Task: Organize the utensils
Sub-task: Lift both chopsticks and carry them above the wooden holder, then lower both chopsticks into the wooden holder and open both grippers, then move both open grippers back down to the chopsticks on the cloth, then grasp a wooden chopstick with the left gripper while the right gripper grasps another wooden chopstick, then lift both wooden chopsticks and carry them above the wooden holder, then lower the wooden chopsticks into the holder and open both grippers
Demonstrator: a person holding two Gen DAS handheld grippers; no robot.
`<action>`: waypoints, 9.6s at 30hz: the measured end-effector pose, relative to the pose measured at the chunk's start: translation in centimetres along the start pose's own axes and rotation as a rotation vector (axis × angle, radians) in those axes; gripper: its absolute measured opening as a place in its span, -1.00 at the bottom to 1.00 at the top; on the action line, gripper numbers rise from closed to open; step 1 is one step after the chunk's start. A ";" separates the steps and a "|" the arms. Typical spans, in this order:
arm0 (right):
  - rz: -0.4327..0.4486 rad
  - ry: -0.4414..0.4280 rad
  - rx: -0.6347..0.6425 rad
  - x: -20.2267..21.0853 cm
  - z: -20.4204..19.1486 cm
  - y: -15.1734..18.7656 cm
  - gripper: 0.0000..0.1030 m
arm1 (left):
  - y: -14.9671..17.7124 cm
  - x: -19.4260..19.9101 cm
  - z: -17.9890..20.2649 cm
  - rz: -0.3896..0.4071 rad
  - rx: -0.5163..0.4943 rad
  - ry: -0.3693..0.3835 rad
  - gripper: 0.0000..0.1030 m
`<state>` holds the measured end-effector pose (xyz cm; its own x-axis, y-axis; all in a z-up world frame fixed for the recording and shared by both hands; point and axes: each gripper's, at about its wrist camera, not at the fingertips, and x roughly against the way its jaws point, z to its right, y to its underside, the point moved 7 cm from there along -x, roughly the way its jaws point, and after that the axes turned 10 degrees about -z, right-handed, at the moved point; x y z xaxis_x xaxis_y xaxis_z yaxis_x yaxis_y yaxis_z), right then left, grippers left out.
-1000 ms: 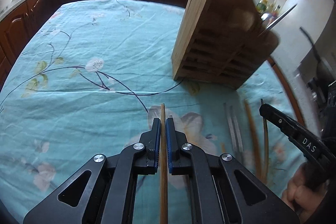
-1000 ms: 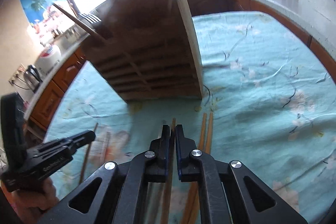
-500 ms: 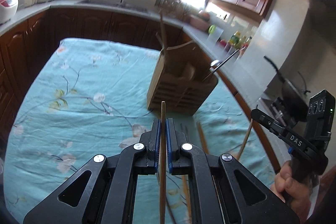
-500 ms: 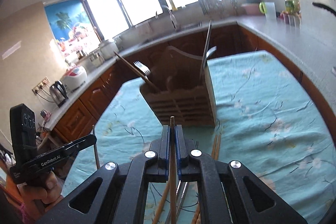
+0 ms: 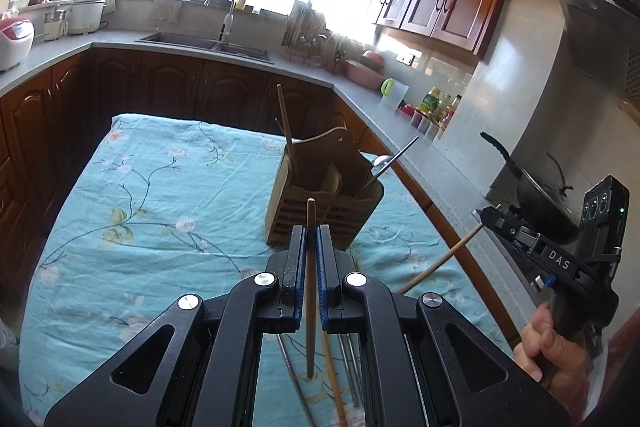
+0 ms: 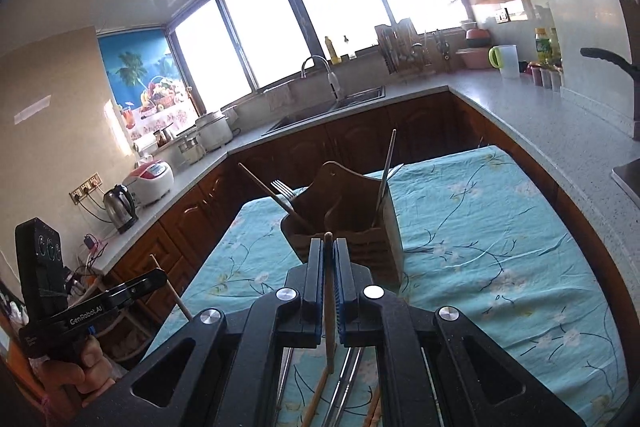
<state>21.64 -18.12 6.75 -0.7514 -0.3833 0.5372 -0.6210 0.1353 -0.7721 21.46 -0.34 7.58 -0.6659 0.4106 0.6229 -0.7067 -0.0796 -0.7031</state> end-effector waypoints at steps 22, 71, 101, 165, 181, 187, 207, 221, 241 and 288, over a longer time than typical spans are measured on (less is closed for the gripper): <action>0.082 0.025 0.014 1.0 0.4 -4.1 -0.91 | -5.9 1.2 1.2 0.125 -0.019 0.017 -0.92; 0.097 0.135 -0.060 -10.3 5.7 -8.7 -0.89 | -11.1 -12.1 -1.9 0.112 0.057 -0.159 -0.89; 0.151 0.088 -0.138 -2.9 6.9 -3.5 1.00 | -3.9 -5.7 -4.8 0.102 0.126 -0.222 0.62; -0.392 0.158 -0.107 -16.2 9.4 9.4 -0.48 | 11.4 -18.8 2.0 -0.452 -0.076 -0.115 -0.48; -0.424 0.266 0.042 -18.1 8.5 9.3 -0.86 | 11.0 -20.2 3.0 -0.444 -0.154 -0.158 -0.91; -0.401 0.190 -0.060 -15.3 8.9 9.5 -0.89 | 10.4 -18.0 2.4 -0.406 -0.084 -0.099 -0.92; -0.104 0.046 -0.049 -1.9 3.8 2.3 -0.89 | 2.3 -4.5 4.1 -0.090 -0.052 0.037 -0.92; 0.013 0.045 -0.034 1.0 3.1 -1.2 -0.89 | 0.1 -2.5 3.7 -0.018 -0.043 0.032 -0.92; 0.098 0.040 -0.017 0.9 2.3 -5.0 -0.89 | -6.7 -0.6 4.0 0.128 -0.052 0.013 -0.92; 0.121 0.139 -0.054 -9.3 5.5 -8.2 -0.86 | -10.5 -11.3 0.3 0.128 0.001 -0.150 -0.90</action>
<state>34.98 -20.70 6.22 -0.8427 -0.2318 0.4860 -0.5323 0.2226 -0.8168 36.39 -4.39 8.04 -0.7786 0.2572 0.5724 -0.6140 -0.1237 -0.7796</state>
